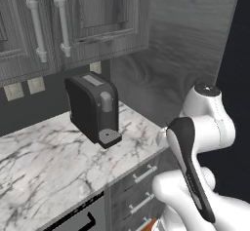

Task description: Retrieve the butter from the fridge and place it on a plate on the dining table. Then retrieve the butter knife by the fridge and place it near the plate.

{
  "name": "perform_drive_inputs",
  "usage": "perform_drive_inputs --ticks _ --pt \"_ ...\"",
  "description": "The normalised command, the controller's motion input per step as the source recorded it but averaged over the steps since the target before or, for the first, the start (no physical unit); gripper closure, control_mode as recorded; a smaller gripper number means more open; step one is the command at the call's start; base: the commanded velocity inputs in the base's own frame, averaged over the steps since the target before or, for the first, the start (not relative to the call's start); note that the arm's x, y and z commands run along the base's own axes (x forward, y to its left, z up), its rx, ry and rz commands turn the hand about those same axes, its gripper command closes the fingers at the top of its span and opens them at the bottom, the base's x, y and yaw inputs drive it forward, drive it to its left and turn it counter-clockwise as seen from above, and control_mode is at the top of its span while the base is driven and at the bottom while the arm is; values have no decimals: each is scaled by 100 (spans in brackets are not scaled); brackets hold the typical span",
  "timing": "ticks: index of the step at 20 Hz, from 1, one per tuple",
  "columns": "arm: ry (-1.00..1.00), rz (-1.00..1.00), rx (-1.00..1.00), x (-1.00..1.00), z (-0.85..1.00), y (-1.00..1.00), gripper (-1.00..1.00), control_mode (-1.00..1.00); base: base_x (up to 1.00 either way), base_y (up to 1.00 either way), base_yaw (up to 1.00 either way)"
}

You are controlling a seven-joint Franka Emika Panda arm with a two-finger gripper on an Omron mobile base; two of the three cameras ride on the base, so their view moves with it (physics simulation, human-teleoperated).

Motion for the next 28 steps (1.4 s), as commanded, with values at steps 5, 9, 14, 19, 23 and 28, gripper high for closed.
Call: perform_drive_inputs --ticks 5,9,14,19,23,28 --pt "0 0 0 0 4 0 100 -100 0 0 0" --pt "0 0 0 0 0 0 100 -100 0 0 0" --pt "0 0 0 -1 0 0 100 100 -39 0 -2" --pt "0 0 0 0 0 0 100 100 -71 0 -1" --pt "0 0 0 0 0 0 100 100 -93 12 0" --pt "0 0 0 0 0 0 100 100 -91 44 15"
